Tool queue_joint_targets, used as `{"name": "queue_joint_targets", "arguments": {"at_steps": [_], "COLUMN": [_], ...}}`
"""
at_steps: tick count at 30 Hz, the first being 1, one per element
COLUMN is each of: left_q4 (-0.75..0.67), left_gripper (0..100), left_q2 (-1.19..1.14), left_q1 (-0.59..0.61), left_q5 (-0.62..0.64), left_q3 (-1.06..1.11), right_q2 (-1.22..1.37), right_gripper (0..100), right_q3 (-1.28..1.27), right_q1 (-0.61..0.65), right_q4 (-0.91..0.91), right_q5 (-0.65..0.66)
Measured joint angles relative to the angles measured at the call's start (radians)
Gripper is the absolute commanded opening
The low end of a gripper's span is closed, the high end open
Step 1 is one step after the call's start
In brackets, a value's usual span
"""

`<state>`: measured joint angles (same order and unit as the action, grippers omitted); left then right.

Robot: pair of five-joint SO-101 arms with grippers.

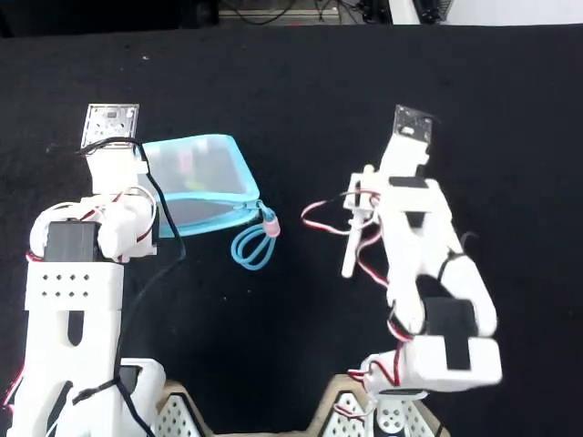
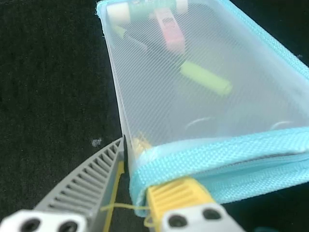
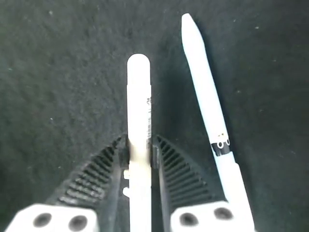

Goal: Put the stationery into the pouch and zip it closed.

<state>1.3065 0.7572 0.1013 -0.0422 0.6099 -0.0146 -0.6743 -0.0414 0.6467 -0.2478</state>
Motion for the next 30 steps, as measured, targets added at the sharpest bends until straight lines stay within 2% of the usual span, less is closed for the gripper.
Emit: {"name": "queue_joint_targets", "arguments": {"at_steps": [4, 7, 11, 15, 20, 25, 30], "left_q4": [0.000, 0.000, 0.000, 0.000, 0.000, 0.000, 0.000], "left_gripper": [3, 3, 3, 3, 3, 3, 3], "left_q2": [0.000, 0.000, 0.000, 0.000, 0.000, 0.000, 0.000], "left_q1": [0.000, 0.000, 0.000, 0.000, 0.000, 0.000, 0.000], "left_q5": [0.000, 0.000, 0.000, 0.000, 0.000, 0.000, 0.000], "left_q3": [0.000, 0.000, 0.000, 0.000, 0.000, 0.000, 0.000], "right_q2": [-0.031, -0.031, -0.031, -0.031, -0.031, -0.031, -0.029], "right_gripper": [1.5, 3.3, 19.5, 33.8, 30.9, 25.2, 25.1], "right_q3": [-0.018, -0.018, -0.018, 0.002, 0.025, 0.025, 0.025], "right_q1": [0.006, 0.044, 0.080, 0.080, 0.083, 0.084, 0.083], "right_q4": [-0.014, -0.017, -0.014, 0.084, 0.114, 0.035, -0.026], "right_q5": [0.008, 0.066, 0.092, 0.095, 0.095, 0.098, 0.101]}}
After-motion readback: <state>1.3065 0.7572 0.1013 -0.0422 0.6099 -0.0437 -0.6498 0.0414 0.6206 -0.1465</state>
